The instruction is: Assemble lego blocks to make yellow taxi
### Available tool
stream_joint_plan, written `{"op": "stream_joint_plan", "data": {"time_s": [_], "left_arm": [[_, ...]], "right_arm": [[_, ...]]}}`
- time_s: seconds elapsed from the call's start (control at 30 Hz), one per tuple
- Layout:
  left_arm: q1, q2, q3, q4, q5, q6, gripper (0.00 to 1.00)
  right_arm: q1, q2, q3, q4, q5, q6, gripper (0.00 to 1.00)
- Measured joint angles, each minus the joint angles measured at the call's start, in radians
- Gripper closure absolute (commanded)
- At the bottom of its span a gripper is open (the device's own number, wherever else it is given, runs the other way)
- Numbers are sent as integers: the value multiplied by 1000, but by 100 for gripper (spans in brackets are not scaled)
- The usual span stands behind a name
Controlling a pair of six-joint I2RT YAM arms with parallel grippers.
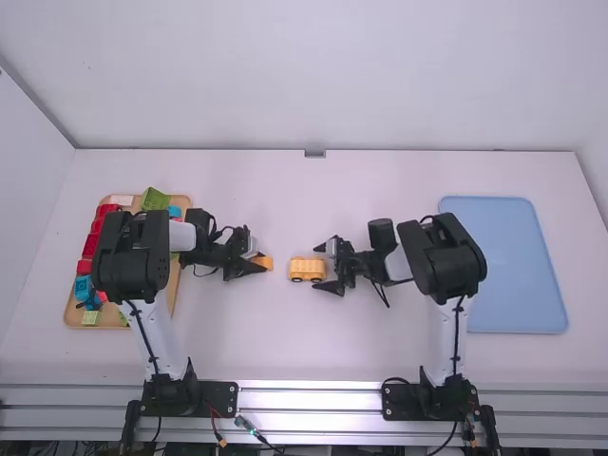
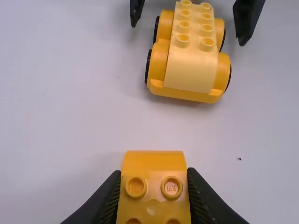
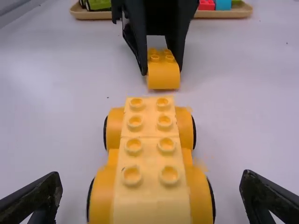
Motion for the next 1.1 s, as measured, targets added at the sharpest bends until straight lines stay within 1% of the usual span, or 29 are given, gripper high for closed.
{"op": "stream_joint_plan", "data": {"time_s": [0.1, 0.2, 0.27, 0.4, 0.43, 0.53, 0.63, 0.7, 0.87, 0.93, 1.1], "left_arm": [[0, 0, 0, -12, 0, -29, 98], [0, -4, 0, -27, 0, -43, 98], [0, -13, 0, -40, 0, -47, 98], [0, -61, 0, -71, 0, -55, 98], [0, -77, 0, -79, 0, -56, 98], [-1, -104, 0, -86, 0, -57, 98], [-9, -113, 0, -86, 0, -58, 98], [-24, -114, 0, -86, 0, -58, 98], [-62, -114, 0, -86, 0, -58, 98], [-76, -114, 0, -85, 0, -58, 98], [-89, -114, 0, -86, 0, -58, 98]], "right_arm": [[19, 16, 22, -2, 7, -16, 1], [33, 31, 31, -6, 16, -30, 6], [35, 40, 31, -6, 21, -35, 7], [35, 45, 31, 10, 24, -37, 13], [35, 45, 31, 18, 26, -38, 18], [35, 46, 25, 45, 33, -37, 23], [35, 46, 19, 56, 43, -16, 25], [35, 46, 18, 65, 56, -1, 29], [33, 46, -7, 129, 69, 33, 32], [32, 46, -17, 148, 74, 47, 32], [32, 46, -20, 150, 76, 57, 37]]}}
